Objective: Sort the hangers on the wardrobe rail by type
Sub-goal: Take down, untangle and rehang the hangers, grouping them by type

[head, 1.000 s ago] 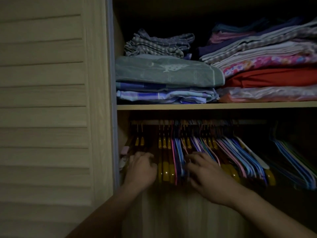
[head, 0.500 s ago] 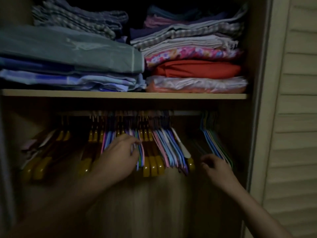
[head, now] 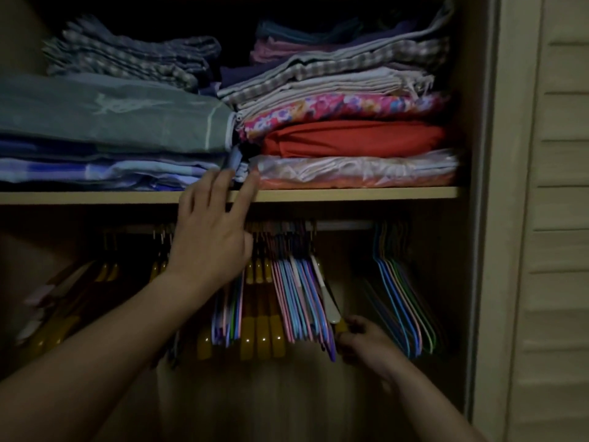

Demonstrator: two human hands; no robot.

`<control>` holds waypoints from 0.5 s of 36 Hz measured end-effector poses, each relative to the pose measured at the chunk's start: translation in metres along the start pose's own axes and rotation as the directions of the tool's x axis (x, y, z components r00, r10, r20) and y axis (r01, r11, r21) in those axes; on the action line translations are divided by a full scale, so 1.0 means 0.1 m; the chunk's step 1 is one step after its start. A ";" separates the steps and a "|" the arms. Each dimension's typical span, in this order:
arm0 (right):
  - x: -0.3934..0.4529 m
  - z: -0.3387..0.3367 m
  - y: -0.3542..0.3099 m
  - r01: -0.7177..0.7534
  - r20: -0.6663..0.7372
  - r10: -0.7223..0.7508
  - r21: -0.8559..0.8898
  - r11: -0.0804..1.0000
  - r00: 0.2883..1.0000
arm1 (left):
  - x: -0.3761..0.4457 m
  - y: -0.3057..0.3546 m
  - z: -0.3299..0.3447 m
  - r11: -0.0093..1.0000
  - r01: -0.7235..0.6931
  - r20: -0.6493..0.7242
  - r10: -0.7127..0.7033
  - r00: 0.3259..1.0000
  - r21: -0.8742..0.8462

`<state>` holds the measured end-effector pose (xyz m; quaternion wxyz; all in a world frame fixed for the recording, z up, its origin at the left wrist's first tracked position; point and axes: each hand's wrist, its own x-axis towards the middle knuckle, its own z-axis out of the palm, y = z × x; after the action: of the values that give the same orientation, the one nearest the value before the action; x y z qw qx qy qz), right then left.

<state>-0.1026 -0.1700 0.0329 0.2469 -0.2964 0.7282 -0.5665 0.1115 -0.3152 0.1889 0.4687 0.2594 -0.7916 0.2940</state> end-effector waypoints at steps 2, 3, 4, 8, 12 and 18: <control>-0.02 0.01 -0.02 0.011 -0.015 -0.011 -0.008 1.000 1.000 | 0.03 -0.04 0.05 1.000 0.008 0.055 -0.008 0.998 0.013; -0.05 0.01 -0.03 0.017 -0.019 -0.017 -0.026 1.000 1.000 | 0.03 -0.06 0.07 1.000 0.004 0.071 -0.006 0.997 0.026; -0.06 0.00 -0.05 0.027 -0.025 -0.028 -0.049 0.998 0.999 | 0.03 -0.08 0.08 0.999 -0.003 0.075 0.000 0.997 0.035; -0.18 -0.05 -0.15 0.128 -0.133 -0.150 -0.159 0.979 0.980 | 0.03 -0.08 0.13 1.000 0.000 0.041 0.000 0.999 0.007; -0.27 -0.12 -0.28 0.263 -0.304 -0.420 -0.445 0.856 0.855 | 0.03 -0.04 0.17 1.000 0.022 0.038 -0.022 0.999 -0.015; -0.20 -0.19 -0.58 0.296 -0.341 -0.640 -0.674 0.677 0.688 | 0.03 -0.05 0.19 1.000 0.019 0.040 -0.018 0.999 -0.012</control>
<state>-0.0934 -0.1535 0.0942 -0.2366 -0.3638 0.7932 -0.4272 0.1024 -0.3330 0.1850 0.4574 0.2696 -0.8000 0.2795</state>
